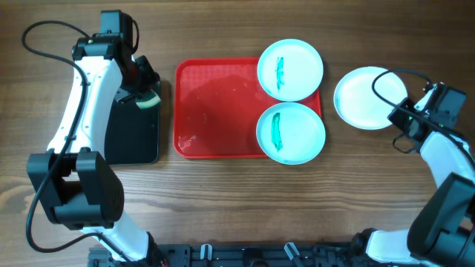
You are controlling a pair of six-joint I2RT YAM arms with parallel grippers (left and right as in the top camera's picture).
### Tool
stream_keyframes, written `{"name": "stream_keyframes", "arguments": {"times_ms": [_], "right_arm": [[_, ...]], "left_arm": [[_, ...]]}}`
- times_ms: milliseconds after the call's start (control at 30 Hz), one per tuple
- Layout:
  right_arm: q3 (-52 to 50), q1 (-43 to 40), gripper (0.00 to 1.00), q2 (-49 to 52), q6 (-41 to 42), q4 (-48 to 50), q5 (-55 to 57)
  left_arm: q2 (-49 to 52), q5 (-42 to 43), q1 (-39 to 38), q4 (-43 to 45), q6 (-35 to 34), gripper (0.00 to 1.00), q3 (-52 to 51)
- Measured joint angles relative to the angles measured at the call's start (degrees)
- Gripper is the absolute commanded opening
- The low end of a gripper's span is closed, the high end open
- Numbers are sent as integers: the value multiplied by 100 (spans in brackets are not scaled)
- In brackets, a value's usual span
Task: Clean dirty plates on tray and stack at the side
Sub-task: 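Set the plate down on the table right of the red tray, then grip the lower right plate with the right gripper, drag it left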
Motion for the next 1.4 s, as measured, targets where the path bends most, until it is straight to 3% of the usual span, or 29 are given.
{"name": "stream_keyframes", "arguments": {"times_ms": [67,133,233,333,533,667,900,1100,1400], "right_arm": [[-13,0,41,223,44,188,28],[-15,0,52,376,85,243,46],[-9,0,54,437,107,52,28],[168,7,55,376,79,-883,-109],[887,365,55,-627,-83,-2100,-415],[1038,688,52,-1027,-181,-2577,-673],[994,1832,48,-785,-564,-3381,-994],[813,2476,38,46,-713,-3040,-1038],[804,2830,10,599,-815,-2780,-1073]], "left_arm": [[0,0,0,-2,0,4,0],[0,0,0,0,0,4,0],[0,0,0,2,0,4,0],[0,0,0,17,0,4,0],[0,0,0,26,0,4,0],[0,0,0,26,0,4,0],[0,0,0,26,0,4,0],[0,0,0,28,0,4,0],[0,0,0,26,0,4,0]]}}
